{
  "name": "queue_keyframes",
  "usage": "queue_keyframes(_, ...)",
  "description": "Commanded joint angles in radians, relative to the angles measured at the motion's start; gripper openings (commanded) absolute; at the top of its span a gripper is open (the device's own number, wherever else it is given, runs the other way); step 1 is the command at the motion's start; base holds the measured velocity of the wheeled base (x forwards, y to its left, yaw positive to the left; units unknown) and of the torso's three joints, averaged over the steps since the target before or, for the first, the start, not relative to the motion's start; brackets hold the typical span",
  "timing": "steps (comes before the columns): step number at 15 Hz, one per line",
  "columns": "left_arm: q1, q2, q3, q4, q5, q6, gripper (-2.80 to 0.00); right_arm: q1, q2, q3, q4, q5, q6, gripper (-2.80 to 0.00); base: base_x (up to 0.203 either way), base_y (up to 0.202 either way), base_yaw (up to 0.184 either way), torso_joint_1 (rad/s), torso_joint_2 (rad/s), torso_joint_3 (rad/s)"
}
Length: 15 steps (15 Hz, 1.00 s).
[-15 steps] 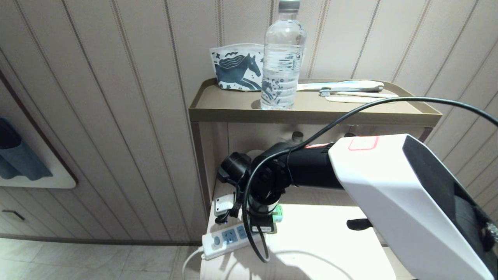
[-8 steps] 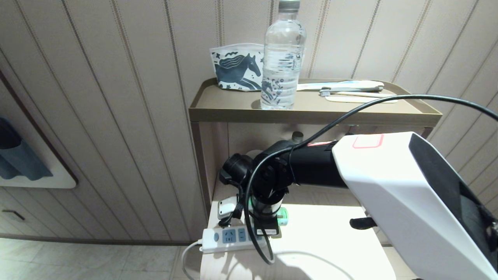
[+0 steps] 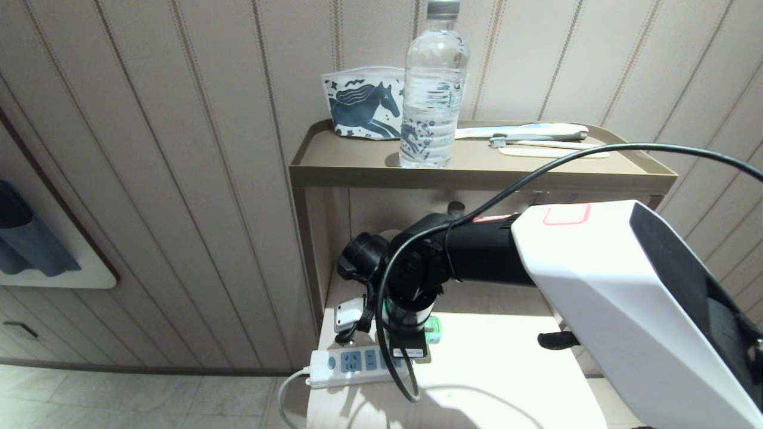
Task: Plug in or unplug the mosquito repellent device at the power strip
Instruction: Insert the plug into the socket
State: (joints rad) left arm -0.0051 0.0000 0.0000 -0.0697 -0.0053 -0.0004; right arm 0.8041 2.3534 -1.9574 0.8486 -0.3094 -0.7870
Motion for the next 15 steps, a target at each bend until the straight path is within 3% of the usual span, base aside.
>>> queue_keyframes(1,-0.001,0.0,0.0,-0.001,0.0,0.0,-2.8,-0.006,-0.009,-0.001,-0.013,-0.002,-0.005,-2.8,0.0,0.0,0.0,0.0,0.0,0.0)
queue_keyframes(6,0.001,0.0,0.0,-0.001,0.0,0.0,-2.8,-0.022,-0.079,-0.002,-0.115,-0.026,-0.009,-2.8,0.0,0.0,0.0,0.0,0.0,0.0)
queue_keyframes(12,0.0,0.0,0.0,-0.001,0.0,0.0,-2.8,0.01,-0.159,0.006,-0.075,-0.015,-0.018,-2.8,0.0,0.0,0.0,0.0,0.0,0.0)
queue_keyframes(15,0.001,0.0,0.0,-0.001,0.0,0.0,-2.8,0.02,-0.181,0.014,-0.002,0.028,-0.01,-2.8,0.0,0.0,0.0,0.0,0.0,0.0)
